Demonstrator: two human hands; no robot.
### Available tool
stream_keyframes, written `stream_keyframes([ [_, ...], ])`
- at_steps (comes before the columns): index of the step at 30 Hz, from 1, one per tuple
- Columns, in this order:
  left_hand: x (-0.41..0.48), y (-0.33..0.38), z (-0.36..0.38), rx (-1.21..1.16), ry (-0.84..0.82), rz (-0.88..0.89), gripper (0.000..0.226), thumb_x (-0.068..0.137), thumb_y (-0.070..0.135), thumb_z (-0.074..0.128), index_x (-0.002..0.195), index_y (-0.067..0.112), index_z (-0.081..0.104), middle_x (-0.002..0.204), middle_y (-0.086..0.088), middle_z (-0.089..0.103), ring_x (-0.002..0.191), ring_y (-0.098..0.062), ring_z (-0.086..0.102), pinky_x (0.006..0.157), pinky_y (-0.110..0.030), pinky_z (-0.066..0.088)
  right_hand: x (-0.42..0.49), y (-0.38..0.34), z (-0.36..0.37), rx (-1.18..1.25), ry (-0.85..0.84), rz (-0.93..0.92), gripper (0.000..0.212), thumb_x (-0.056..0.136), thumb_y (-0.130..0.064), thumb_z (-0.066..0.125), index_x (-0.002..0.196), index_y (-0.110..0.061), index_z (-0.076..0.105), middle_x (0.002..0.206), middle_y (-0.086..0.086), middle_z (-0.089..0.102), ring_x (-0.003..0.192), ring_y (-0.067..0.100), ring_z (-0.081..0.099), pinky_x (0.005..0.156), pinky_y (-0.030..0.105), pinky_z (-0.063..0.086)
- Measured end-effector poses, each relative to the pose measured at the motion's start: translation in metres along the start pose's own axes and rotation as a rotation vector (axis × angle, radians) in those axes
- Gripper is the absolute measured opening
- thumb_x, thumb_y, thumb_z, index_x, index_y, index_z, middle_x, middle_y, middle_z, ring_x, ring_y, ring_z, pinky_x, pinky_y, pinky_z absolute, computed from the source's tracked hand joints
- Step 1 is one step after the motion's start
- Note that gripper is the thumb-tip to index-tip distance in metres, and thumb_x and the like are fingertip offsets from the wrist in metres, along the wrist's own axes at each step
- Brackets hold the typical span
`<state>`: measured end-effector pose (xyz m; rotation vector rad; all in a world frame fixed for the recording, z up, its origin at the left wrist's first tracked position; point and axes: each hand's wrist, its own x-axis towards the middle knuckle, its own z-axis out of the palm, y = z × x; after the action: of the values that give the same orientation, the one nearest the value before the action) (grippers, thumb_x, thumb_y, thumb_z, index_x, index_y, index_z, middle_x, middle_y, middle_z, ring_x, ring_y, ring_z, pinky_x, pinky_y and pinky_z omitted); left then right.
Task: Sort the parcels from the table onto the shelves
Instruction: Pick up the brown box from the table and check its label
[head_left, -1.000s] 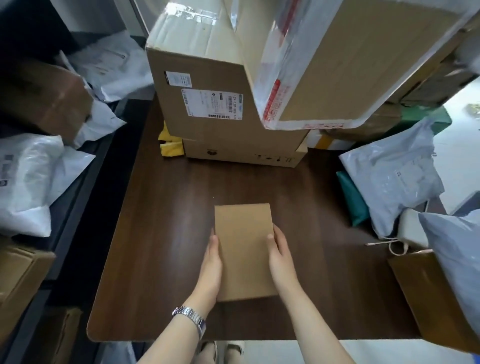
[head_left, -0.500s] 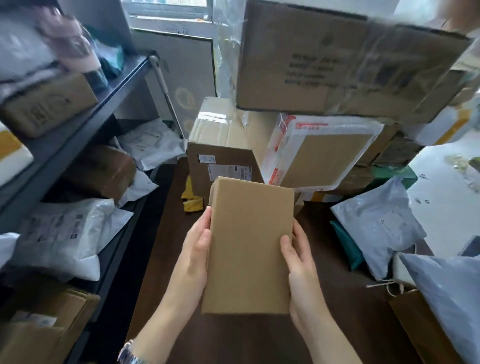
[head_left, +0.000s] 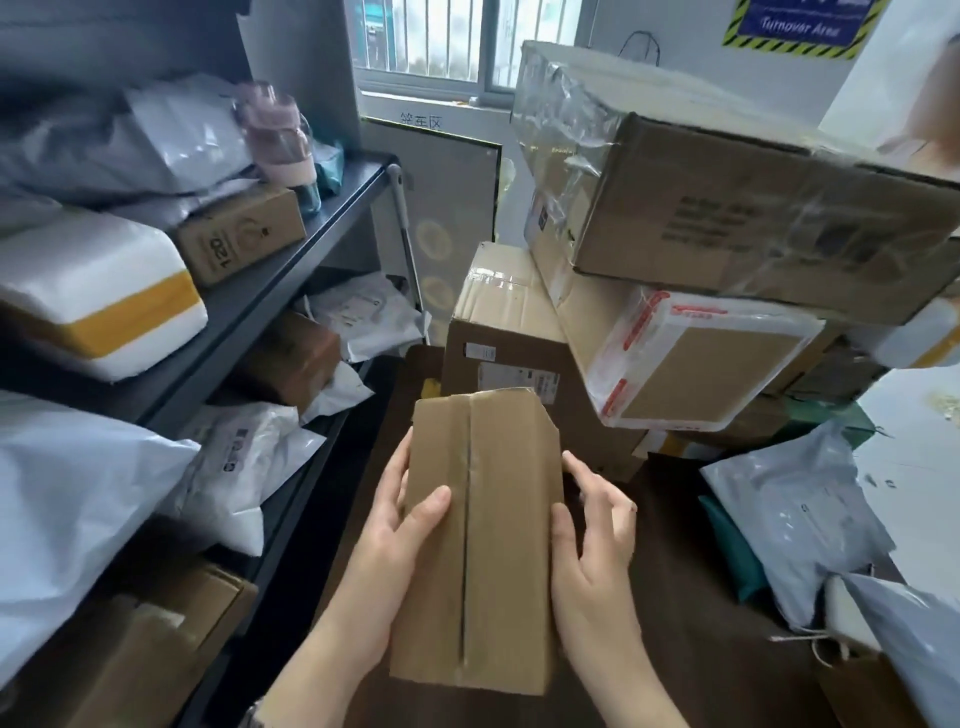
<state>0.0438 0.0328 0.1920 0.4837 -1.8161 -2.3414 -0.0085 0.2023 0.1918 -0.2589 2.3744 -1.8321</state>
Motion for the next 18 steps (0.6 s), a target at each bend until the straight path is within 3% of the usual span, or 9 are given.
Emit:
stream_keyframes([
  [2, -0.003, 0.001, -0.005, -0.005, -0.012, 0.043, 0.068, 0.078, 0.050, 0.071, 0.136, 0.069, 0.041, 0.131, 0.028, 0.066, 0.116, -0.001, 0.068, 0.079, -0.017, 0.060, -0.003, -0.012, 0.006, 0.027, -0.090, -0.015, 0.048, 0.080, -0.087, 0.036, 0.126, -0.074, 0.038, 0.129, -0.049, 0.034, 0.125, -0.026, 0.036, 0.095, 0.007, 0.034],
  [4, -0.002, 0.004, -0.010, -0.020, -0.037, 0.072, 0.066, 0.080, 0.050, 0.067, 0.137, 0.071, 0.040, 0.133, 0.029, 0.064, 0.120, -0.001, 0.066, 0.086, -0.025, 0.059, -0.003, -0.019, 0.009, 0.066, -0.168, -0.006, 0.077, 0.061, -0.101, 0.040, 0.132, -0.073, 0.033, 0.126, -0.059, 0.033, 0.121, -0.033, 0.037, 0.094, 0.011, 0.038],
  [6, -0.002, 0.006, -0.016, 0.008, -0.062, 0.123, 0.057, 0.089, 0.050, 0.056, 0.142, 0.064, 0.041, 0.139, 0.029, 0.061, 0.130, 0.000, 0.059, 0.100, -0.032, 0.049, 0.000, -0.025, 0.010, 0.080, -0.193, -0.036, 0.089, 0.062, -0.094, 0.053, 0.143, -0.062, 0.035, 0.138, -0.046, 0.040, 0.123, -0.025, 0.046, 0.094, 0.015, 0.045],
  [8, -0.002, 0.009, -0.022, 0.081, -0.030, 0.190, 0.046, 0.097, 0.043, 0.048, 0.141, 0.058, 0.050, 0.144, 0.026, 0.059, 0.137, 0.002, 0.051, 0.109, -0.033, 0.042, 0.005, -0.029, 0.009, 0.137, -0.166, -0.010, 0.087, 0.067, -0.078, 0.065, 0.146, -0.051, 0.041, 0.139, -0.024, 0.058, 0.123, -0.005, 0.060, 0.099, 0.027, 0.053],
  [11, 0.001, 0.016, -0.029, 0.247, 0.030, 0.270, 0.050, 0.095, 0.026, 0.056, 0.129, 0.062, 0.058, 0.139, 0.029, 0.060, 0.128, 0.008, 0.055, 0.101, -0.019, 0.051, 0.015, -0.029, 0.001, 0.346, -0.191, 0.100, 0.071, 0.068, -0.064, 0.072, 0.134, -0.043, 0.056, 0.122, -0.008, 0.077, 0.107, 0.013, 0.075, 0.086, 0.033, 0.063],
  [13, 0.004, 0.020, -0.033, 0.380, 0.115, 0.290, 0.056, 0.087, 0.040, 0.064, 0.132, 0.070, 0.047, 0.150, 0.031, 0.047, 0.129, 0.012, 0.049, 0.094, -0.011, 0.048, 0.016, -0.027, 0.000, 0.402, -0.210, 0.130, 0.066, 0.069, -0.062, 0.073, 0.130, -0.041, 0.060, 0.118, -0.005, 0.079, 0.105, 0.018, 0.077, 0.083, 0.035, 0.064],
  [14, 0.007, 0.021, -0.036, 0.446, 0.170, 0.266, 0.066, 0.080, 0.055, 0.065, 0.138, 0.070, 0.039, 0.158, 0.029, 0.035, 0.136, 0.010, 0.041, 0.099, -0.014, 0.041, 0.015, -0.023, 0.002, 0.427, -0.194, 0.136, 0.066, 0.069, -0.061, 0.074, 0.130, -0.039, 0.060, 0.119, -0.003, 0.079, 0.106, 0.020, 0.077, 0.087, 0.040, 0.063],
  [16, 0.012, 0.023, -0.039, 0.458, 0.199, 0.097, 0.110, 0.054, 0.081, 0.069, 0.152, 0.060, 0.023, 0.165, 0.016, 0.024, 0.141, 0.000, 0.032, 0.104, -0.026, 0.034, 0.012, -0.011, 0.006, 0.506, -0.173, 0.178, 0.070, 0.071, -0.060, 0.077, 0.133, -0.032, 0.060, 0.122, 0.002, 0.078, 0.109, 0.025, 0.076, 0.095, 0.053, 0.059],
  [18, 0.011, 0.022, -0.042, 0.290, 0.093, -0.113, 0.139, 0.036, 0.089, 0.074, 0.158, 0.045, 0.024, 0.161, 0.003, 0.042, 0.135, -0.013, 0.053, 0.101, -0.035, 0.049, 0.008, -0.001, 0.010, 0.583, -0.219, 0.223, 0.072, 0.076, -0.063, 0.075, 0.137, -0.028, 0.058, 0.128, 0.007, 0.076, 0.115, 0.031, 0.073, 0.099, 0.059, 0.056],
])
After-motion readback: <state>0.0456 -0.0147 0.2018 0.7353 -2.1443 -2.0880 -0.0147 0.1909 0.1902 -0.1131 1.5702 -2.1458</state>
